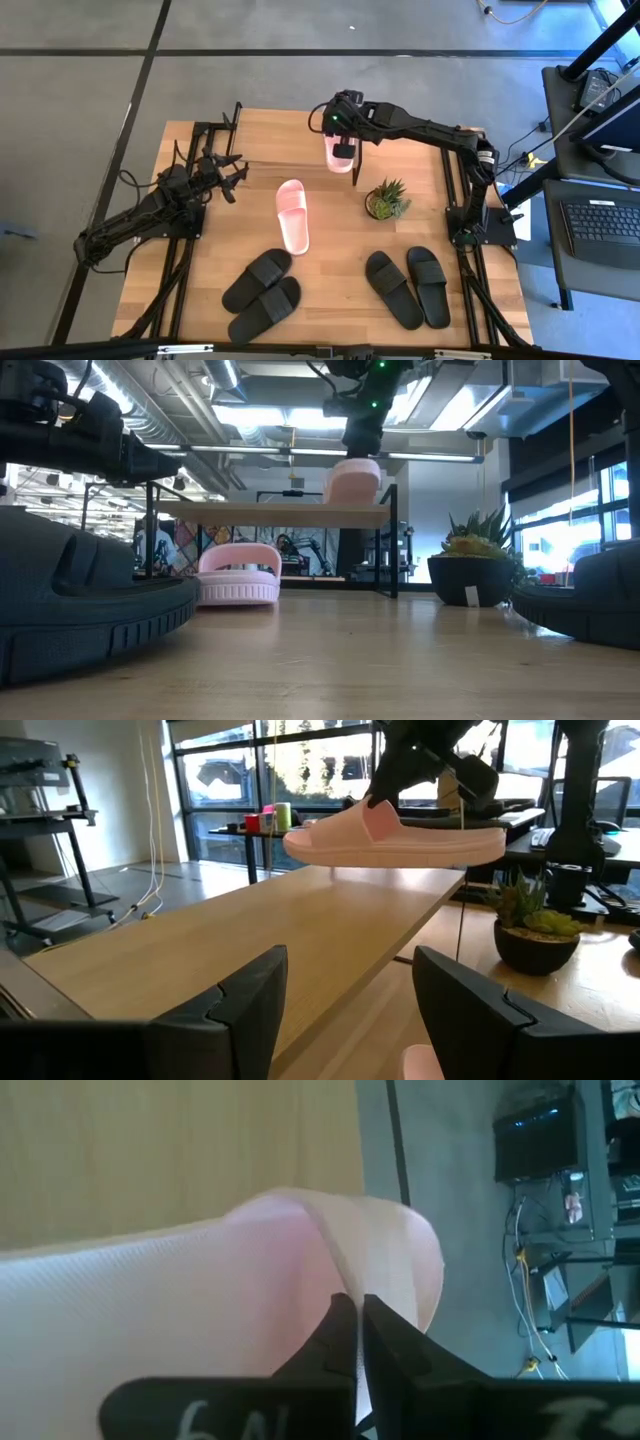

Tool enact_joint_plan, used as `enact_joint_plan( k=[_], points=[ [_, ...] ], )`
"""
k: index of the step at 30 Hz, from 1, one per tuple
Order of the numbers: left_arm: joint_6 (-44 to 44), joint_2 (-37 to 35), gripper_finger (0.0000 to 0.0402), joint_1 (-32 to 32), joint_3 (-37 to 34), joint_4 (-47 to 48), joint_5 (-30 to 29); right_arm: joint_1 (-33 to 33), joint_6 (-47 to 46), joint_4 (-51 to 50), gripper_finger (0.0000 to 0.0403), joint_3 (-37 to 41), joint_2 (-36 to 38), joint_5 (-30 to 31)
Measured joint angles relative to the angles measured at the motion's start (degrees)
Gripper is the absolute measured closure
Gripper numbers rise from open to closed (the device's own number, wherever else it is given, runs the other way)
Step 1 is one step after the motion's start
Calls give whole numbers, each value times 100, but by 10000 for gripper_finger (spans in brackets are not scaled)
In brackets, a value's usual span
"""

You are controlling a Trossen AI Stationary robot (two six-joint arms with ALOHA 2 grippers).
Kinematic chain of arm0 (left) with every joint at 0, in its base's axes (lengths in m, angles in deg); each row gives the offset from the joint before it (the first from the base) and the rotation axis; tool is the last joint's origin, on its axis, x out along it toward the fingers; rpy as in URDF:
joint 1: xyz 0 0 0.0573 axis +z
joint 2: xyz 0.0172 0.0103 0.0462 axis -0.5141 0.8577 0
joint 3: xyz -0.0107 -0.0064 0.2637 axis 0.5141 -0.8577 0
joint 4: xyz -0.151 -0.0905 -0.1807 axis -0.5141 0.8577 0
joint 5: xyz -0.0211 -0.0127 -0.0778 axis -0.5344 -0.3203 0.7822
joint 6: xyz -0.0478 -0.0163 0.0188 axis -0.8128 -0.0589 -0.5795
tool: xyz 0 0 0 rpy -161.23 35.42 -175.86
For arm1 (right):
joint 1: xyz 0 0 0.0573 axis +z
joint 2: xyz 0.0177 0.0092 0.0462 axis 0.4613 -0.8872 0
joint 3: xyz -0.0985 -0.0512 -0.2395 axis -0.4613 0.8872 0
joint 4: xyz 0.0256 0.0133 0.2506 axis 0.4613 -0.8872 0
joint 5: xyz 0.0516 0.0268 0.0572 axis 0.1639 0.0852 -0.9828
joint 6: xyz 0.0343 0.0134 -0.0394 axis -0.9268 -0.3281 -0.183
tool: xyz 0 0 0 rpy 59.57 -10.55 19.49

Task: Pick and place slides into the shelf
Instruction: Put the left pink slide on the shelf

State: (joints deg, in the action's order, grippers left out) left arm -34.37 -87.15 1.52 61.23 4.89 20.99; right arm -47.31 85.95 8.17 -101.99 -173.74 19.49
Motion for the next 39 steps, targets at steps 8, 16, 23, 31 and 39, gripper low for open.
enact_joint_plan(
  k=[8,16,23,31,39],
  points=[
    [0,0,193,0,0,4,-2,-122,84,-175,396,0,0,-2],
    [-5,-1,193,1,0,4,-3,-172,79,-266,396,0,0,-103],
    [-5,-1,193,-1,0,4,-4,-175,79,-360,360,0,0,-155],
    [-7,0,193,-1,0,4,-4,-196,8,-491,336,0,0,-149],
    [-7,-1,193,0,0,4,-4,-194,-66,-508,334,0,0,-145]
  ],
)
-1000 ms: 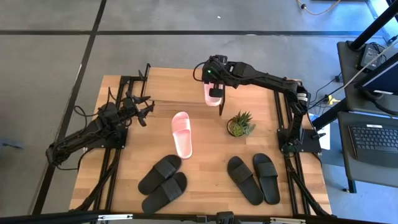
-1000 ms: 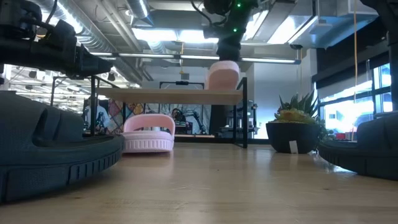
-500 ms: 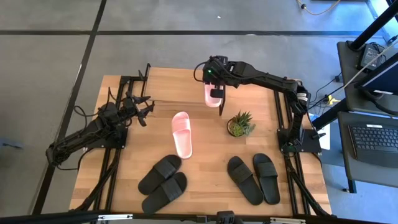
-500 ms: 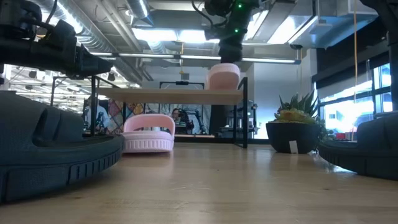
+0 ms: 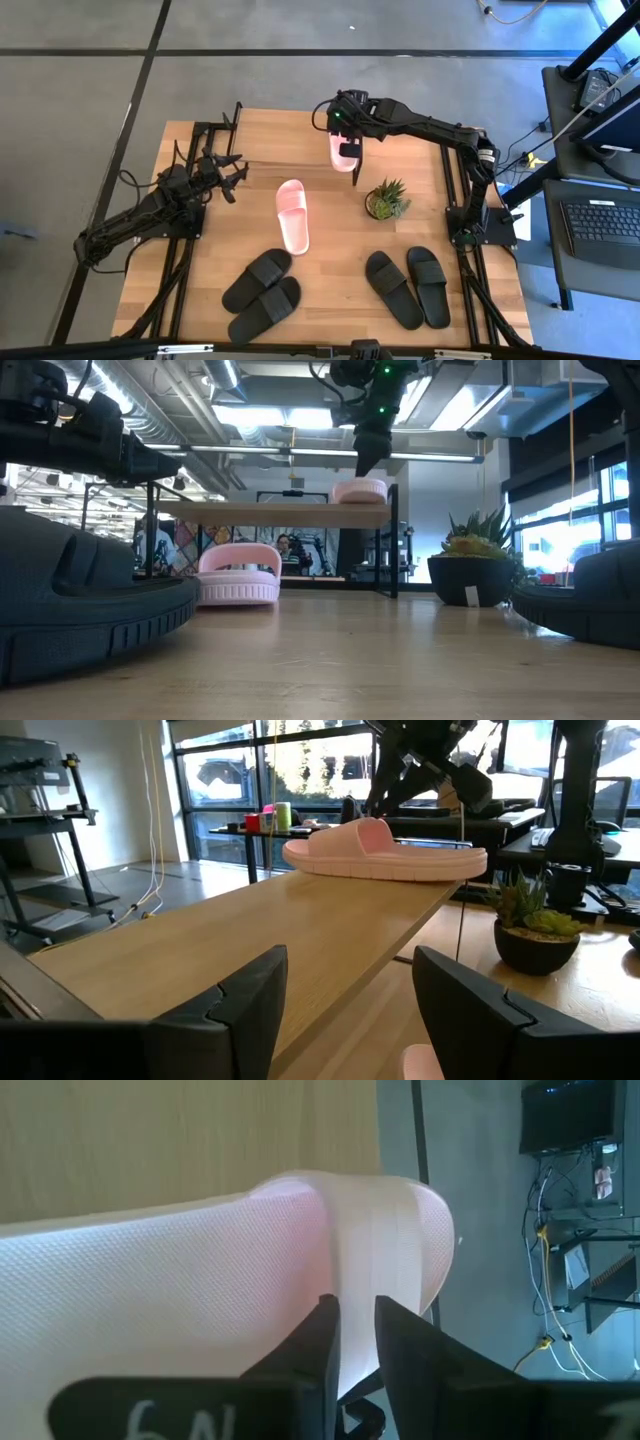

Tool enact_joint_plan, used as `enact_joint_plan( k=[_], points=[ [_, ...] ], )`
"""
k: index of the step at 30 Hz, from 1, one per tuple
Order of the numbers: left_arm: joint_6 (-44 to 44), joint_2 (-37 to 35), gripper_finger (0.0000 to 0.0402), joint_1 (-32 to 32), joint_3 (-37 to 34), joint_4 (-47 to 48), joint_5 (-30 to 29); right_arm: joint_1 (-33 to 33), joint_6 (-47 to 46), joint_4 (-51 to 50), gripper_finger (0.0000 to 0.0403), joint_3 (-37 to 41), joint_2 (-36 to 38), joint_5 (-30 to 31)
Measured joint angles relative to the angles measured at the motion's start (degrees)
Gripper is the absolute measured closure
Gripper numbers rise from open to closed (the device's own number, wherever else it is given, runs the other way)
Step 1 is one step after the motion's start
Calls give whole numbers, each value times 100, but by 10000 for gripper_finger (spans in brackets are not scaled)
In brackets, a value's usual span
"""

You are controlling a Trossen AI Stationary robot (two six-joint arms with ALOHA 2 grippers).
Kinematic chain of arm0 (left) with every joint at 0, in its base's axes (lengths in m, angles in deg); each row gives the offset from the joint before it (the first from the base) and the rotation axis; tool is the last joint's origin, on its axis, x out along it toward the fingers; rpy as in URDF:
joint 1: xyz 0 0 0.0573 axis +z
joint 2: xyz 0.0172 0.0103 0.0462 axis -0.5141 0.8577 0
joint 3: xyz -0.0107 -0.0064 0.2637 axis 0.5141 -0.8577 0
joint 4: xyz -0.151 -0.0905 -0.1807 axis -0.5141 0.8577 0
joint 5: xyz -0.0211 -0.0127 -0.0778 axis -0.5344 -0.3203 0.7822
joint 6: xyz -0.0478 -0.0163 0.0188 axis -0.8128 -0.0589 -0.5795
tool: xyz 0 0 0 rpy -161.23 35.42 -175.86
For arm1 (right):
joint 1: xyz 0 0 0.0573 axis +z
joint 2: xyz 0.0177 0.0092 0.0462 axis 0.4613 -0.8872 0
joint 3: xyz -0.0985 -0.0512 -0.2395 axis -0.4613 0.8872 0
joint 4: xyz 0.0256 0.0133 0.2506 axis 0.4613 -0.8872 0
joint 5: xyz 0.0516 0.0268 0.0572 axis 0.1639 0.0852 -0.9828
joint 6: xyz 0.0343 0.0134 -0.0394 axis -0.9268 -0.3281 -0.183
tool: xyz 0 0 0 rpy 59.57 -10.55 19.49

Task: Pick and place slides into the shelf
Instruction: Put the left pink slide on the shelf, then put the pink slide on the shelf

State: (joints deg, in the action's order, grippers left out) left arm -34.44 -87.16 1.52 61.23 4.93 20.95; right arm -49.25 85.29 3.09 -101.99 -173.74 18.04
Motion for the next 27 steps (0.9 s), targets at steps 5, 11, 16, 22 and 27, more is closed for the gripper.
enact_joint_plan(
  k=[5,11,16,22,27],
  points=[
    [0,1,193,0,0,0,0,19,-140,-18,334,-91,0,-2],
    [0,1,193,1,0,0,0,242,-157,-45,335,-493,0,4],
    [0,2,193,0,0,0,0,586,-574,-227,332,-835,2,-830],
    [0,0,193,-1,0,-2,0,1099,-900,360,332,-724,4,-3156],
    [0,0,193,1,0,-2,0,1572,-850,1350,332,-197,4,-3296]
  ],
)
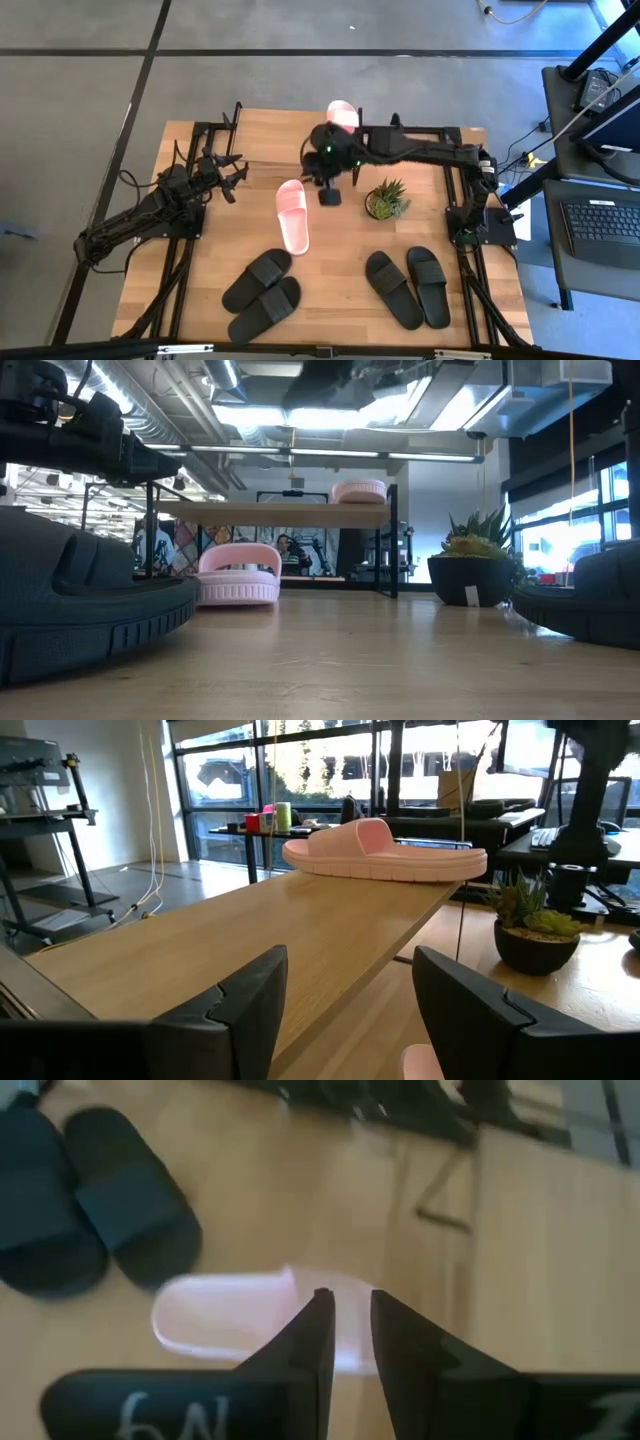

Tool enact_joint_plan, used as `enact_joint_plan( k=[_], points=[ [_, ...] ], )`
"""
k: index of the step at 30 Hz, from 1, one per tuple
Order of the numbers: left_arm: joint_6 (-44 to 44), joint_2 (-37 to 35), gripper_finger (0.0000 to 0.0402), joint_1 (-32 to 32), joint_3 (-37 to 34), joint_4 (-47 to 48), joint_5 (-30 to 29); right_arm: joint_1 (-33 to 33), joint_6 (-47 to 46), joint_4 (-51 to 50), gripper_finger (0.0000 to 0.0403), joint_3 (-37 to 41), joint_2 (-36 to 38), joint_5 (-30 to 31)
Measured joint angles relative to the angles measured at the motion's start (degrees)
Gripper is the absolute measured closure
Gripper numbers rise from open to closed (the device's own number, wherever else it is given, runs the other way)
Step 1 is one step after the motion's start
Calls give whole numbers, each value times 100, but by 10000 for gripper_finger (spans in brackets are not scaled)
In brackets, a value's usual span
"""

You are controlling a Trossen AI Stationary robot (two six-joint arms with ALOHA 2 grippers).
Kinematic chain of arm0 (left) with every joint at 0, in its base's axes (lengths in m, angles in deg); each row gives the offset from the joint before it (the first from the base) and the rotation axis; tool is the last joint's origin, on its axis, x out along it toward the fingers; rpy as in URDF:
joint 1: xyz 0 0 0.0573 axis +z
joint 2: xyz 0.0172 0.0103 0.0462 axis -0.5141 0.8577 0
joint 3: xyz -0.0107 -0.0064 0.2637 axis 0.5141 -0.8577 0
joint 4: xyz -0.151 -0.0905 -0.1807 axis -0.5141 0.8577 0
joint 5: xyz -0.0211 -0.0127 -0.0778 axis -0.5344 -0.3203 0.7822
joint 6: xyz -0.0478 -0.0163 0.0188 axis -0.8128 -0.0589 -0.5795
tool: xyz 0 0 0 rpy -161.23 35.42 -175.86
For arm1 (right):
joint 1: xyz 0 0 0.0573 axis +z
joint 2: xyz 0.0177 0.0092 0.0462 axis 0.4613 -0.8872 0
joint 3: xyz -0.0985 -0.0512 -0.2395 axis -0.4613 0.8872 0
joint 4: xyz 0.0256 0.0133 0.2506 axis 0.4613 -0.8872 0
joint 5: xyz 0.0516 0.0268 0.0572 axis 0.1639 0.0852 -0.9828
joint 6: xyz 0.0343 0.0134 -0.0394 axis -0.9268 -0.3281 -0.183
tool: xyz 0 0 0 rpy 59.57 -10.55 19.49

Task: Pick and place slides into the shelf
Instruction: Put the pink slide on the shelf

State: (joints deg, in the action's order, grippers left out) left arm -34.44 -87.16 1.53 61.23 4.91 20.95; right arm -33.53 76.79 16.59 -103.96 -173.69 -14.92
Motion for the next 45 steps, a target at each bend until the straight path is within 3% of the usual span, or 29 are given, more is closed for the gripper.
enact_joint_plan(
  k=[10,17,21,26,33,40,45],
  points=[
    [0,0,193,-1,0,0,1,407,39,1567,332,1802,-4,-3],
    [0,0,193,-2,0,2,0,413,-1093,2890,332,2922,-4,3],
    [0,0,193,-1,0,4,0,416,-1253,3635,323,3339,-4,-5],
    [0,0,193,0,0,17,0,439,-1221,4480,279,3605,-4,24],
    [0,2,193,0,0,89,2,453,-1267,4572,222,3666,-7,144],
    [0,2,193,-1,0,122,-2,600,-379,4556,206,3659,-170,201],
    [0,11,193,0,0,122,-5,638,-322,4606,206,3666,-373,434]
  ],
)
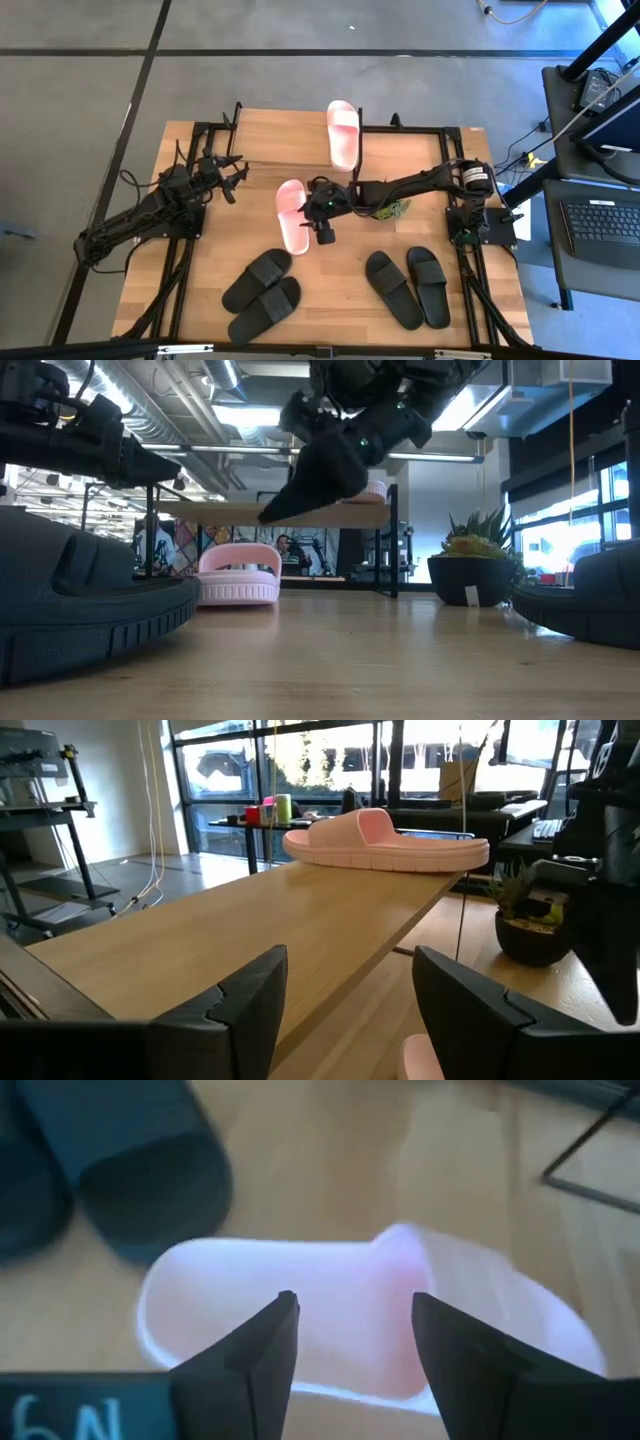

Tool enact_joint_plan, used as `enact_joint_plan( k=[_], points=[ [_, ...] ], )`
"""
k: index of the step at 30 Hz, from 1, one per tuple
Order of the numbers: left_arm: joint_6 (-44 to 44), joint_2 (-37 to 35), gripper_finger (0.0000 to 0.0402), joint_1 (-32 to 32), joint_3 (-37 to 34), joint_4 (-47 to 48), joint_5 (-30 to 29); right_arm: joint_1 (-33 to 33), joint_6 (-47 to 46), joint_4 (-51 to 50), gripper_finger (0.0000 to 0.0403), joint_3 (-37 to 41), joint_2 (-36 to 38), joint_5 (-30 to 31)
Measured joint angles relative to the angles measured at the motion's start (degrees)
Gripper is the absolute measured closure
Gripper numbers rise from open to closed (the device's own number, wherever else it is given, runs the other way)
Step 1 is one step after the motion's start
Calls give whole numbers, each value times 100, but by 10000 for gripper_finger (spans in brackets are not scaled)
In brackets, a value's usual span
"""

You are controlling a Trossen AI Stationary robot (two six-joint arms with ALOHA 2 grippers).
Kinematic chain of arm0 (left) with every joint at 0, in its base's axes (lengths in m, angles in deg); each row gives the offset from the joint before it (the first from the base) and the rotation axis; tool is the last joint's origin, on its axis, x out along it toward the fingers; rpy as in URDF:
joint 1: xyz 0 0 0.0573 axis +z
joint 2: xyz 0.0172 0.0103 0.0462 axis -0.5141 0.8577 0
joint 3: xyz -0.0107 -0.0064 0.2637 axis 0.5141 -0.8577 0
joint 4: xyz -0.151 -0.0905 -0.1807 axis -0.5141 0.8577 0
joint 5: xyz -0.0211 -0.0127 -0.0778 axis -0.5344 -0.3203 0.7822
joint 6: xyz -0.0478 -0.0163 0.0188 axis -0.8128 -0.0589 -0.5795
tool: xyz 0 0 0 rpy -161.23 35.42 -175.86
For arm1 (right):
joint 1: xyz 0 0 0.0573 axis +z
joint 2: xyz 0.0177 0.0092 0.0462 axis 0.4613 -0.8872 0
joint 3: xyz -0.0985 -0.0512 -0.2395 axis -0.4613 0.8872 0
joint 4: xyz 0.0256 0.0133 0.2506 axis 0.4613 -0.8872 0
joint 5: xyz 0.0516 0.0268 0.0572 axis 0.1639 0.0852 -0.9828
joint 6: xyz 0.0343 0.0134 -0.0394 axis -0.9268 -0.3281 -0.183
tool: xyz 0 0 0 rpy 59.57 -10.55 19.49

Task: Pick and place slides into the shelf
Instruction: Put the pink slide on the shelf

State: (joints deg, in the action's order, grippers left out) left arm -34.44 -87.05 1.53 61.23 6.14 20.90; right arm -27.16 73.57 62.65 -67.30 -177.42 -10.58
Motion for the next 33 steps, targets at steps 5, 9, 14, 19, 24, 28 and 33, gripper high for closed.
enact_joint_plan(
  k=[5,9,14,19,24,28,33],
  points=[
    [-2,16,193,-2,0,0,-3,17,21,90,206,-3,-231,886],
    [-6,15,193,0,0,0,0,35,24,286,206,-1,-389,975],
    [-4,15,193,0,0,0,3,141,26,458,218,-7,-561,1775],
    [-4,15,193,0,0,0,0,146,24,491,245,-9,-672,2115],
    [-4,15,193,0,0,0,1,149,6,569,284,-12,-713,2160],
    [-3,15,193,0,0,0,2,149,-14,558,337,-12,-713,2146],
    [-2,15,193,0,0,0,1,149,-26,222,389,-202,-713,2146]
  ],
)
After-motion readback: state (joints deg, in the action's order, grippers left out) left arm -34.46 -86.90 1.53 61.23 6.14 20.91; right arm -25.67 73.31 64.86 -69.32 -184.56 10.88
